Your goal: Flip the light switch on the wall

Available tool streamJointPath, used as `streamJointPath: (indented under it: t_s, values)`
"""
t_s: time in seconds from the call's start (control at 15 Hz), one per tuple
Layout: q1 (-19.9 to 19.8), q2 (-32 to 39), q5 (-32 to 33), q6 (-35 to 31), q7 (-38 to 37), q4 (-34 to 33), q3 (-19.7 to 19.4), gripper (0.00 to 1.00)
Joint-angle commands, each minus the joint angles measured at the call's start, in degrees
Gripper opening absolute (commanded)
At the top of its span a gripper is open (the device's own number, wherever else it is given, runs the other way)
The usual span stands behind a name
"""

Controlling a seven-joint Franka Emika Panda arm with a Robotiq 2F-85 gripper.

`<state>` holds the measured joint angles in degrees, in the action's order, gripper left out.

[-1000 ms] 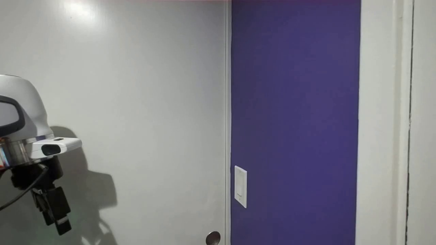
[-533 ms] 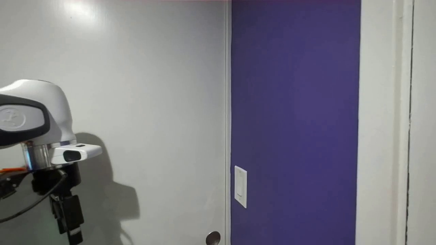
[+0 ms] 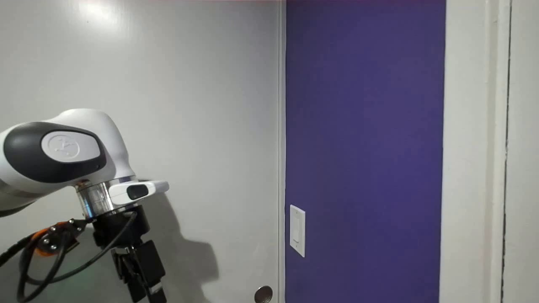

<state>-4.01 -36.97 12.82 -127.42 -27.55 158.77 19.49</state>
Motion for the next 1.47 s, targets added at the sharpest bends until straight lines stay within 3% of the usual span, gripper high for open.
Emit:
streamJointPath:
  t_s: [0.0,0.27,0.33,0.53,0.8,1.07,1.33,1.4]
  values:
    - [0.2,0.6,1.2,0.3,-0.9,-0.1,-1.1,1.00]
    - [0.2,1.3,1.6,-0.4,0.3,-0.2,-1.8,1.00]
    - [-2.9,2.5,4.8,-0.3,-1.6,-0.2,-1.0,1.00]
    - [-6.9,4.7,11.7,-4.1,-2.3,-0.1,-2.0,1.00]
    - [-13.1,8.7,22.8,-15.7,-5.4,-0.3,-3.5,1.00]
    - [-17.7,14.0,28.5,-25.9,-13.2,-2.7,-4.6,1.00]
    - [-24.3,17.7,32.5,-34.1,-20.2,-5.3,-1.3,1.00]
    - [-26.0,17.9,34.4,-33.5,-22.4,-6.3,0.1,1.00]
